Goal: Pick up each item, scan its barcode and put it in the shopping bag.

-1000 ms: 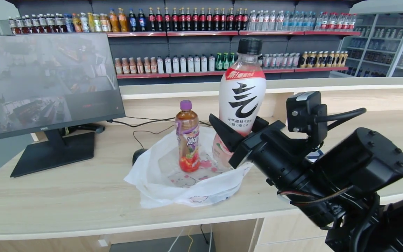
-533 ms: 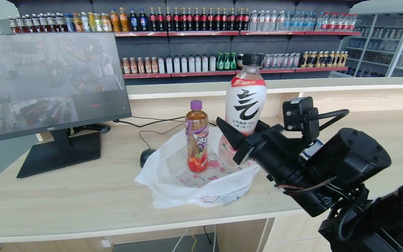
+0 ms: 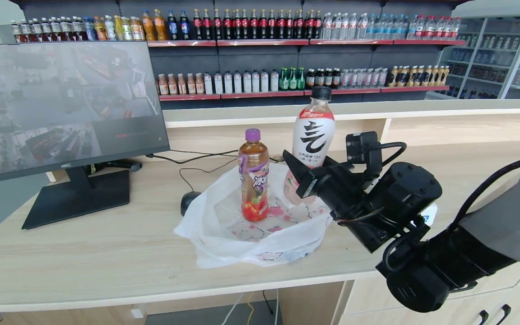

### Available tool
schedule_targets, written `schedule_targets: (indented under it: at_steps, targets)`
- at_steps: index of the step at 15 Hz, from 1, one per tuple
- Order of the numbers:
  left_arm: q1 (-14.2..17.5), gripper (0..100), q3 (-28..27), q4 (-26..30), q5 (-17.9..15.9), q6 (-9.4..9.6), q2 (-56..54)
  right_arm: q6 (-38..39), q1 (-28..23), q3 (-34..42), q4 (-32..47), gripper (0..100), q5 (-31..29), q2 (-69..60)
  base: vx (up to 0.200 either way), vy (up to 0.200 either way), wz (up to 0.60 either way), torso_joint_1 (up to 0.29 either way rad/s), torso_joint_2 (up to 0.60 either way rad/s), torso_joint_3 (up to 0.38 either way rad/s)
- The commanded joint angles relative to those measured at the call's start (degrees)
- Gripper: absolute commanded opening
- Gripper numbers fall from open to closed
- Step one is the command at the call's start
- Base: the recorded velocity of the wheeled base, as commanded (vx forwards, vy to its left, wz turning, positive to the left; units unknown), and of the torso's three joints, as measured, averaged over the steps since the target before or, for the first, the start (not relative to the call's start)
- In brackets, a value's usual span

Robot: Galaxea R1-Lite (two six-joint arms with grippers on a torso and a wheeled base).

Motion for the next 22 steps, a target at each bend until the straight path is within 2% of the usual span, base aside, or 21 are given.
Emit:
schedule_targets:
  at_steps: [1,5,17,22]
  targets:
    - [0.0,100,0.0,0.0,0.0,0.0,0.0,0.0,-2.4,-0.8,-0.1,0,0.0,5.0,0.0,0.0,0.0,0.0,0.0,0.0]
    - [0.0,100,0.0,0.0,0.0,0.0,0.0,0.3,-3.8,-3.9,-0.1,0,0.0,8.9,0.0,0.0,0.0,0.0,0.0,0.0]
    - [0.0,100,0.0,0.0,0.0,0.0,0.0,0.0,-3.8,-5.4,-0.1,0,0.1,11.9,0.0,0.0,0.0,0.0,0.0,0.0]
    - [0.0,100,0.0,0.0,0.0,0.0,0.0,-0.5,-1.2,-6.6,-0.1,0,0.1,11.1,0.0,0.0,0.0,0.0,0.0,0.0]
